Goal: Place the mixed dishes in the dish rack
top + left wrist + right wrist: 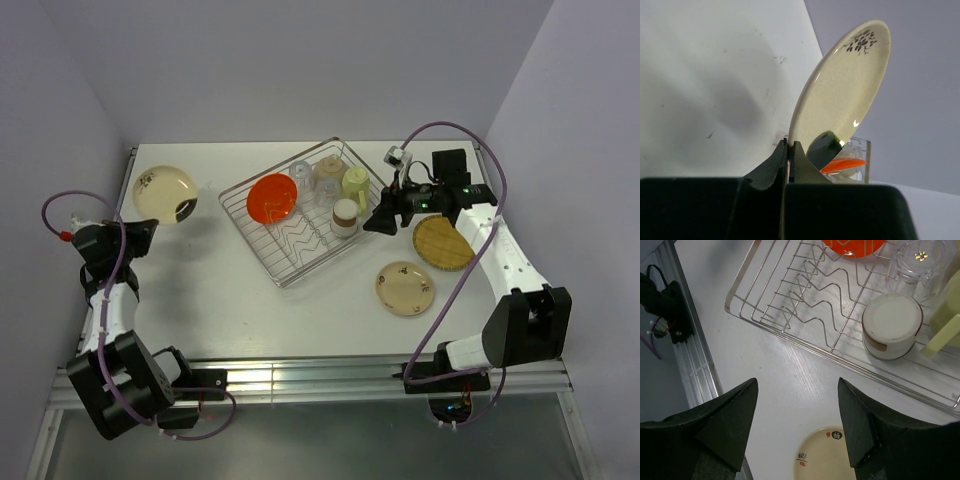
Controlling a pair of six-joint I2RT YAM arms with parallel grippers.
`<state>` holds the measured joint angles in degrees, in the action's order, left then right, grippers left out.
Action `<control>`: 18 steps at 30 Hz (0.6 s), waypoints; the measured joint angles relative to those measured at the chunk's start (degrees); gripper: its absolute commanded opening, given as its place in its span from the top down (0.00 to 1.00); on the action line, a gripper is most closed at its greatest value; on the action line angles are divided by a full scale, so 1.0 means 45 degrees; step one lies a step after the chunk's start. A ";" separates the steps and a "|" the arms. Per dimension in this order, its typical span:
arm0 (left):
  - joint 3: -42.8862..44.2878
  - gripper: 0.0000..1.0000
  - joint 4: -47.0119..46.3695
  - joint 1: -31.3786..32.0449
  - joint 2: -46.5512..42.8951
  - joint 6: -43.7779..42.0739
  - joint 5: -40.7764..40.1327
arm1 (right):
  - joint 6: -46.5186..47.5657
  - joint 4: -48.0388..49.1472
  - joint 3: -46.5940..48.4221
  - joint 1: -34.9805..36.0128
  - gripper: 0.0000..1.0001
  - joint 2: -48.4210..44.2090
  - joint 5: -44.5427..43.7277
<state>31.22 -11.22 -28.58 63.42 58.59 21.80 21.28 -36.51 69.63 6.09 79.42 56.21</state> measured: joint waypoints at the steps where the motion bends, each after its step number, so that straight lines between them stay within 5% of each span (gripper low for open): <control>1: 0.0000 1.00 0.0000 0.0000 -0.0097 0.0155 0.0180 | 0.0005 -0.0005 0.0000 0.0083 0.28 -0.0005 0.0000; 10: 0.0826 1.00 0.0340 0.0622 -0.1088 0.0797 0.2089 | -0.0918 -0.0058 0.1243 0.1443 0.29 0.0398 -0.0131; 18: 0.2040 1.00 0.0471 0.4561 -0.1132 0.0952 0.2074 | -0.6033 0.2234 0.3721 0.2327 0.20 0.1681 -0.1962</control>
<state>40.40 -9.10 -8.05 58.33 62.87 31.14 -5.87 -26.46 86.37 16.56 86.98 47.37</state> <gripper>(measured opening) 0.033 0.779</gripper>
